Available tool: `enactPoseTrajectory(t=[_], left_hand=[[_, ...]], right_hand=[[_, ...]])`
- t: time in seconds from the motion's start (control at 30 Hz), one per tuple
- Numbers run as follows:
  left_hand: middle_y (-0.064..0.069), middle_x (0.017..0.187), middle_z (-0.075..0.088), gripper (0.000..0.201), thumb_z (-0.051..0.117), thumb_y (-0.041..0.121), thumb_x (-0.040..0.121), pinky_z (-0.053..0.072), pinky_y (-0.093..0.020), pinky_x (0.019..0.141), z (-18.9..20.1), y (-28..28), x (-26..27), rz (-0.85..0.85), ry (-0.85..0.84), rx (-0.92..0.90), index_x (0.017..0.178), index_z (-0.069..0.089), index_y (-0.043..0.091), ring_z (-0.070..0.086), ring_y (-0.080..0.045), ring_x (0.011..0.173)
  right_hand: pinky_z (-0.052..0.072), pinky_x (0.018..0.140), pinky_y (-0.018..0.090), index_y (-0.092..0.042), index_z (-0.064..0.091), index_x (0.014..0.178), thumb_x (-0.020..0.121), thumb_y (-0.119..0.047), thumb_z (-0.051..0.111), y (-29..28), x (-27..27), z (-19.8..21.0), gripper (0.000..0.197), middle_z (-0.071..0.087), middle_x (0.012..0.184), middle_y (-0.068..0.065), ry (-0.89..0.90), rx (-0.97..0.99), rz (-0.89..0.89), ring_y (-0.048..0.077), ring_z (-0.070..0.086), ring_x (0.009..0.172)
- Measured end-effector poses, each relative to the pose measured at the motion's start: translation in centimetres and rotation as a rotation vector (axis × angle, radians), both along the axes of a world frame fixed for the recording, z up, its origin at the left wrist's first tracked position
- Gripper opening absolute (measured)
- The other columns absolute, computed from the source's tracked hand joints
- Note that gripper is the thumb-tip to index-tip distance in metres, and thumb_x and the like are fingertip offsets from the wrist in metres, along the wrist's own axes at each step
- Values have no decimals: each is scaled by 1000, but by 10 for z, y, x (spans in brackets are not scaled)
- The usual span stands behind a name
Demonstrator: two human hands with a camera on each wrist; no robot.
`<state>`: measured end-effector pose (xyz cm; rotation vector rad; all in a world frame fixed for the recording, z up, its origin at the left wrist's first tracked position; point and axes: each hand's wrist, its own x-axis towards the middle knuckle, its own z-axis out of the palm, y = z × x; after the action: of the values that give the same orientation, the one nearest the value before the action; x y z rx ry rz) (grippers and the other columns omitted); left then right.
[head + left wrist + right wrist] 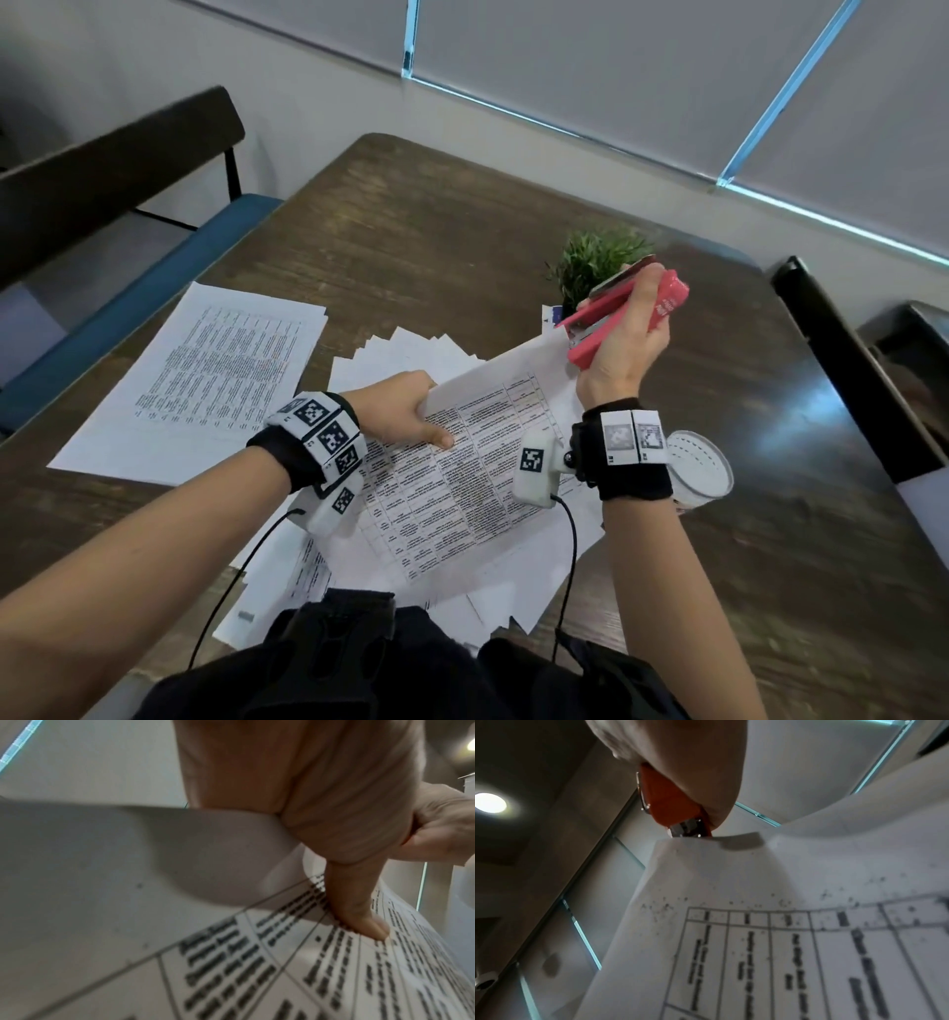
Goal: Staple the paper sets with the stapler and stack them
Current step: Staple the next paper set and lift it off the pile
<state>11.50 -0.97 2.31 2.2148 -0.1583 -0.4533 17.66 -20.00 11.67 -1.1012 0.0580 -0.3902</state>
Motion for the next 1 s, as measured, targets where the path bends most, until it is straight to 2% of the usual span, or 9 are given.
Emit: enactPoseTrajectory(t=[0.1, 0.23, 0.33, 0.47, 0.53, 0.67, 0.83, 0.93, 1.0], left_hand=[[-9, 66, 55, 66, 76, 51, 63, 41, -26, 50, -1, 0, 0, 4, 6, -15, 90, 60, -7, 54, -20, 59], [-6, 63, 54, 51, 79, 39, 73, 40, -22, 46, -2, 0, 3, 10, 1, -4, 89, 61, -5, 51, -18, 54], [-1, 60, 52, 42, 80, 34, 76, 38, -18, 44, -2, -1, 4, 9, -7, 10, 87, 60, -1, 50, -14, 51], [3, 57, 53, 29, 80, 28, 79, 39, -16, 43, -2, -2, 4, 11, -3, 6, 79, 56, 11, 50, -3, 43], [3, 58, 53, 30, 80, 27, 78, 39, -17, 43, -3, -2, 3, 11, 3, -2, 82, 57, 8, 50, -3, 44], [4, 60, 55, 27, 79, 24, 79, 40, -15, 45, -5, -2, 3, 0, 12, -20, 86, 60, 7, 51, -1, 45], [5, 61, 58, 21, 79, 22, 79, 41, -14, 45, -11, -2, 1, -26, 6, -26, 82, 61, 11, 53, 3, 45], [4, 63, 57, 23, 79, 21, 80, 42, -16, 47, -17, 0, 2, -18, 19, -1, 85, 61, 8, 55, -2, 50], [2, 64, 58, 23, 79, 22, 80, 43, -17, 49, -19, 5, 3, -19, 29, 5, 86, 62, 7, 57, -5, 53]], right_hand=[[51, 61, 42, -13, 54, 79, 99, -32, 54, 4, -2, -1, 27, 59, 60, 2, -5, -16, 34, 18, 56, 49], [48, 52, 32, -12, 52, 76, 98, -35, 55, 6, -1, -1, 32, 56, 59, 4, 42, -36, -8, 19, 53, 45], [50, 54, 33, -12, 53, 77, 96, -38, 57, 6, 1, -2, 33, 56, 60, 4, 68, -23, -26, 19, 54, 46], [49, 59, 37, -11, 54, 74, 94, -40, 59, 6, 2, -3, 35, 57, 57, 3, 76, 28, -16, 21, 53, 47], [49, 57, 36, -10, 55, 74, 93, -42, 60, 5, 3, -3, 38, 57, 57, 3, 99, 30, -15, 21, 54, 47], [49, 60, 43, -6, 56, 74, 77, -58, 59, 6, 5, -5, 52, 56, 58, 7, 154, 58, 5, 27, 53, 53], [47, 57, 39, -9, 53, 60, 95, -41, 58, 12, 5, -9, 47, 53, 44, -1, 163, 77, -72, 25, 48, 41], [45, 49, 30, -8, 55, 66, 94, -42, 58, 9, 10, -17, 45, 55, 47, 2, 224, 35, -48, 23, 51, 41], [47, 49, 28, -5, 58, 80, 91, -44, 61, 4, 17, -24, 41, 61, 60, 8, 266, -9, 21, 22, 57, 45]])
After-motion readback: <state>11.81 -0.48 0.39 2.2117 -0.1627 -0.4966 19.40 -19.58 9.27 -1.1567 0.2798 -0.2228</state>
